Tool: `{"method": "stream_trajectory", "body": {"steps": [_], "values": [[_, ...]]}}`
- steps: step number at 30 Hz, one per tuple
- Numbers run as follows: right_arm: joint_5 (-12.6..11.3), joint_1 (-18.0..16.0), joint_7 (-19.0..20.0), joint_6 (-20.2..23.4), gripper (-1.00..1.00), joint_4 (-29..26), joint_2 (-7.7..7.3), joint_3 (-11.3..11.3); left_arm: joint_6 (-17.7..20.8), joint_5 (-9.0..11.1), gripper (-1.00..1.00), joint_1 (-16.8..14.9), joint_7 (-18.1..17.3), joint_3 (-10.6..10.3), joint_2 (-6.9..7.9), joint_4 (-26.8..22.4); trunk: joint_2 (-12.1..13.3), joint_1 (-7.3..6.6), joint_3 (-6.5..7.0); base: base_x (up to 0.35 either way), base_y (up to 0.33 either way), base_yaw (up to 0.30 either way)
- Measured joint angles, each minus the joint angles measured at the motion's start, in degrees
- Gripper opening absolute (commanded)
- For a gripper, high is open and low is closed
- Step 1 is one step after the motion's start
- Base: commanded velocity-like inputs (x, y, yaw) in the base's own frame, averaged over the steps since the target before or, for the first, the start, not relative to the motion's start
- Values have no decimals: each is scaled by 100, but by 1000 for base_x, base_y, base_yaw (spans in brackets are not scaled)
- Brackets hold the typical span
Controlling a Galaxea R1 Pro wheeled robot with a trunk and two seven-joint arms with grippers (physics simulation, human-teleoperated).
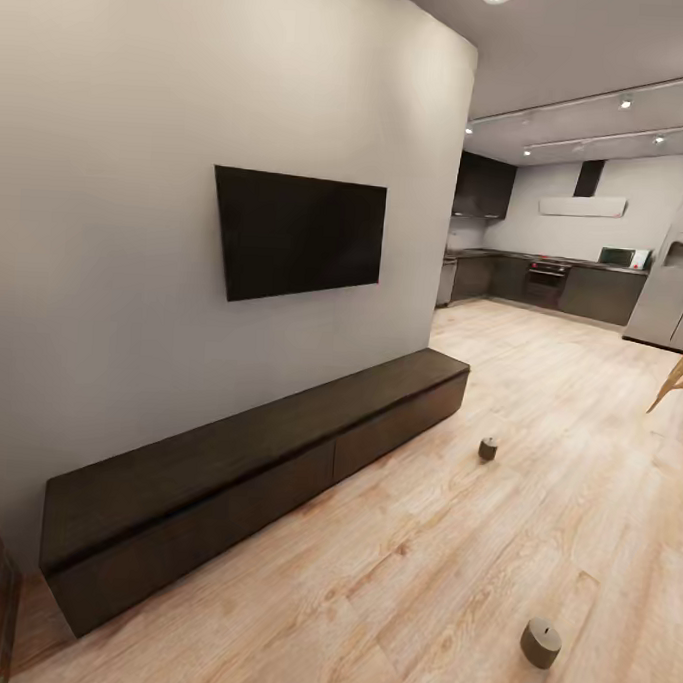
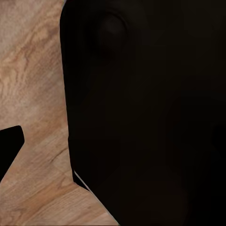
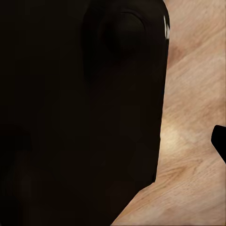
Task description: Place each of the two pumpkins and all three candles from the living room inside a cabinet in the living room (use any cabinet), then make sure every cabinet is closed, and position the cauldron so it is next to a table in the living room.
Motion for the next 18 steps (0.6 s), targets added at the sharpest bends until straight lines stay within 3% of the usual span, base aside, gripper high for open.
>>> {"method": "stream_trajectory", "body": {"steps": [18], "values": [[24, -59, 0, 35, 100, -33, -6, -7, -8, 39, 100, 2, -21, 16, 40, -90, 0, 0, 2, 0, 0, 0]]}}
